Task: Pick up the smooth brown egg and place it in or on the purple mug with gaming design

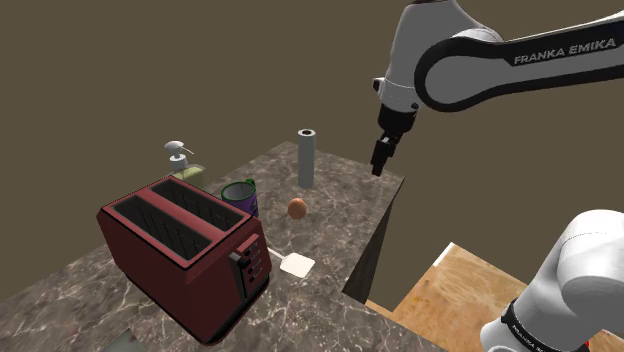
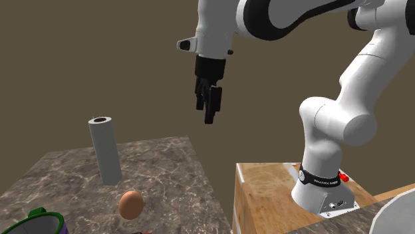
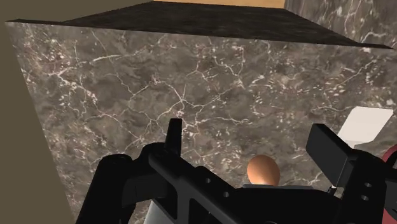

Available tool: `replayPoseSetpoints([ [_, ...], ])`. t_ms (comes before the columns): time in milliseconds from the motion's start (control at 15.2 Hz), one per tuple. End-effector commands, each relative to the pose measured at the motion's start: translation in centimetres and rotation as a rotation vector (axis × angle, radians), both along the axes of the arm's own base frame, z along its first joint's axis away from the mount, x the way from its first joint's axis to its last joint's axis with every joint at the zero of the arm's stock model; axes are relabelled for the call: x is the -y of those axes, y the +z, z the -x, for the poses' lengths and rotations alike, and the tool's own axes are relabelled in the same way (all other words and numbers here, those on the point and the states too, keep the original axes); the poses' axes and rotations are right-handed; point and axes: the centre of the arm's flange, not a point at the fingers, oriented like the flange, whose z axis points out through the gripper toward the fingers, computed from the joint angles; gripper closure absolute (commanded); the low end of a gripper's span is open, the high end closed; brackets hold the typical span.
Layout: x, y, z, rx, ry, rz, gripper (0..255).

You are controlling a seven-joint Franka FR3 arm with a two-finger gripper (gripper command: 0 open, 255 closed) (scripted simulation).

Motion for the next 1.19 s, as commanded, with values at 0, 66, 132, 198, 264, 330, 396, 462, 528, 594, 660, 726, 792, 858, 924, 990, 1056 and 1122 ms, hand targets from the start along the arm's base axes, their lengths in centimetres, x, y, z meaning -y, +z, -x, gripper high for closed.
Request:
replayPoseSetpoints([
  [0,-1.0,-1.5,-1.9,0.012,0.021,-0.002,0],
  [66,-1.6,-2.3,-2.7,0.017,0.031,-0.003,0],
  [132,-2.2,-3.0,-3.5,0.023,0.042,-0.004,0],
  [198,-2.8,-3.8,-4.3,0.028,0.052,-0.005,0],
  [264,-3.4,-4.6,-5.1,0.033,0.062,-0.006,0],
  [330,-4.0,-5.3,-5.8,0.038,0.073,-0.007,0],
  [396,-4.7,-6.1,-6.6,0.043,0.083,-0.007,0],
  [462,-5.3,-6.8,-7.4,0.048,0.093,-0.008,0],
  [528,-5.9,-7.5,-8.2,0.054,0.103,-0.009,0],
  [594,-6.6,-8.3,-9.0,0.059,0.114,-0.01,0],
  [660,-7.3,-9.0,-9.7,0.064,0.124,-0.011,0],
  [726,-7.9,-9.7,-10.5,0.069,0.134,-0.012,0],
  [792,-8.6,-10.4,-11.3,0.074,0.144,-0.012,0],
  [858,-9.3,-11.1,-12.0,0.079,0.155,-0.013,0],
  [924,-10.0,-11.8,-12.8,0.085,0.165,-0.014,0],
  [990,-10.7,-12.5,-13.5,0.09,0.175,-0.015,0],
  [1056,-11.4,-13.2,-14.3,0.095,0.186,-0.016,0],
  [1122,-12.1,-13.9,-15.0,0.1,0.196,-0.017,0],
])
